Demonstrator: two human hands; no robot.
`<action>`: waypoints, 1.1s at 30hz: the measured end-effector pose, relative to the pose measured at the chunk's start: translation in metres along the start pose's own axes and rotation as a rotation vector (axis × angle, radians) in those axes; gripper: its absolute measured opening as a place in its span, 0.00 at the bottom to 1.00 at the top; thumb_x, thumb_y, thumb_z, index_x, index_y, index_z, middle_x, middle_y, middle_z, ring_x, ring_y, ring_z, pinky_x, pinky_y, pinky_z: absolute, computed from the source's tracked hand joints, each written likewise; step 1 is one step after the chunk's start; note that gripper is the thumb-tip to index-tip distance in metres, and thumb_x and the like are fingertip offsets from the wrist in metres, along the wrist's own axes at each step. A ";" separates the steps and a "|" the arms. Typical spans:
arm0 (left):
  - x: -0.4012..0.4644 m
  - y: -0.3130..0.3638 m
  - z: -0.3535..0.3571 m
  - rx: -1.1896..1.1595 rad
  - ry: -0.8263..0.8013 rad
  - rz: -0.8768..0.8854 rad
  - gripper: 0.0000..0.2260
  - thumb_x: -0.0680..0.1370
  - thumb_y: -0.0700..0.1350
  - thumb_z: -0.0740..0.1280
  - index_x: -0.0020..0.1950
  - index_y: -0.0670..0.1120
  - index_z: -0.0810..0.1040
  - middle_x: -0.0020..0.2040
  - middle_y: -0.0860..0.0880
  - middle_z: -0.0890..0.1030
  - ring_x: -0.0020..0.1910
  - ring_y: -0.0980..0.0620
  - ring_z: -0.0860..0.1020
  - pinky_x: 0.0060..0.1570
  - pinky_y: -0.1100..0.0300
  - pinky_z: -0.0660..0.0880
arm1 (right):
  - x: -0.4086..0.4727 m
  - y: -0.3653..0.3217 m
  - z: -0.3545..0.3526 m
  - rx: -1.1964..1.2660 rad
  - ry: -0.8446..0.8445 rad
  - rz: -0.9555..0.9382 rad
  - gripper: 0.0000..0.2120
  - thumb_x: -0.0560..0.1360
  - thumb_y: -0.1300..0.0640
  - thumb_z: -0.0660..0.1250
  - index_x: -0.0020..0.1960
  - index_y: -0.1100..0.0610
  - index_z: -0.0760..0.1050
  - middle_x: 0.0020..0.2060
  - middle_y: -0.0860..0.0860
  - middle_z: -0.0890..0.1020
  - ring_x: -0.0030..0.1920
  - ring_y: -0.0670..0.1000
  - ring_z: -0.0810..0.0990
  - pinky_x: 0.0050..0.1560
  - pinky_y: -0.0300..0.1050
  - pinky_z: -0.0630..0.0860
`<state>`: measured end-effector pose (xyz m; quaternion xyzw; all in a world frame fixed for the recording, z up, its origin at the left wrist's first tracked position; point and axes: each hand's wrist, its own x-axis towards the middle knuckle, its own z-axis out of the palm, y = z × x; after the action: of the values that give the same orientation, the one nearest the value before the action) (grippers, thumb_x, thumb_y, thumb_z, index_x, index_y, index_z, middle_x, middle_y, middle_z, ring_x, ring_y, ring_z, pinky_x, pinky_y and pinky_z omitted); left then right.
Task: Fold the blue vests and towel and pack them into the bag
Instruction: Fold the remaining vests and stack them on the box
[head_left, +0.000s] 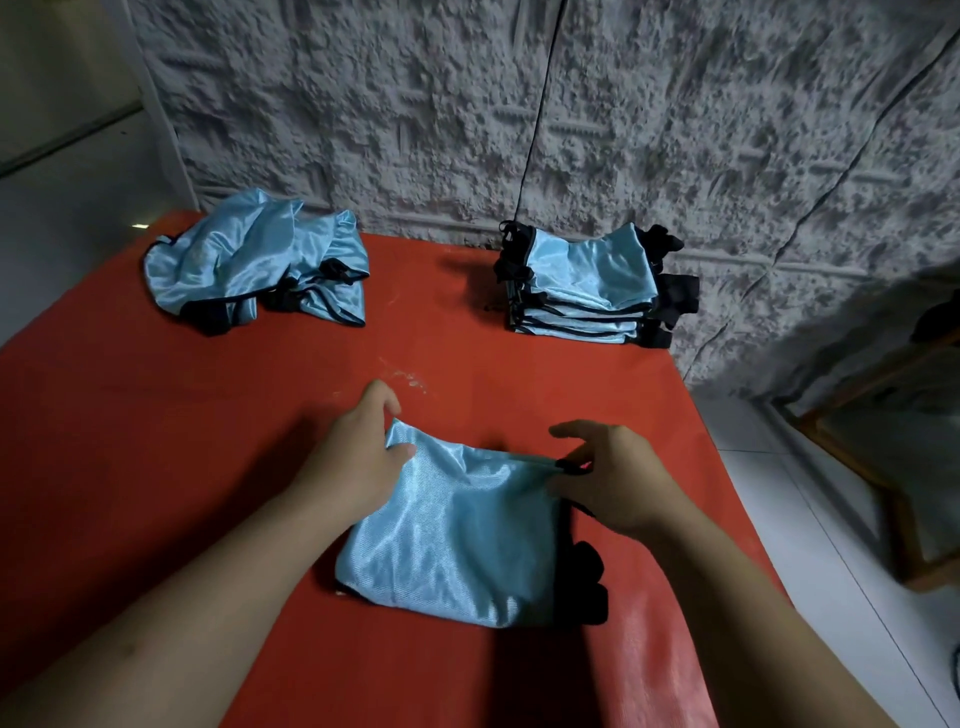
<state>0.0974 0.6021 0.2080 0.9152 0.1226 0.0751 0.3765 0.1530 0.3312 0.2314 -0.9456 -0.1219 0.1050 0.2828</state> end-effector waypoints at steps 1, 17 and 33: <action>0.001 0.000 0.001 0.013 0.001 0.007 0.13 0.76 0.41 0.73 0.52 0.49 0.69 0.33 0.50 0.73 0.32 0.50 0.74 0.35 0.54 0.70 | 0.000 0.000 0.001 -0.039 0.033 0.004 0.25 0.69 0.55 0.75 0.65 0.45 0.78 0.43 0.44 0.85 0.37 0.42 0.82 0.38 0.38 0.79; -0.038 -0.015 0.024 0.344 -0.261 0.509 0.23 0.75 0.41 0.63 0.70 0.48 0.74 0.74 0.51 0.71 0.77 0.48 0.65 0.76 0.58 0.57 | -0.071 -0.076 0.078 -0.102 0.348 -0.367 0.15 0.74 0.58 0.60 0.58 0.51 0.79 0.53 0.48 0.82 0.54 0.49 0.80 0.58 0.48 0.78; -0.053 -0.032 0.044 0.628 -0.300 0.295 0.37 0.72 0.70 0.26 0.80 0.60 0.36 0.81 0.53 0.34 0.78 0.55 0.29 0.76 0.43 0.35 | -0.060 -0.022 0.102 -0.473 0.052 0.007 0.39 0.81 0.33 0.39 0.82 0.58 0.37 0.82 0.54 0.39 0.79 0.51 0.30 0.80 0.51 0.37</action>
<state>0.0510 0.5798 0.1517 0.9947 -0.0502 -0.0477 0.0764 0.0655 0.3834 0.1675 -0.9883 -0.1326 0.0499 0.0563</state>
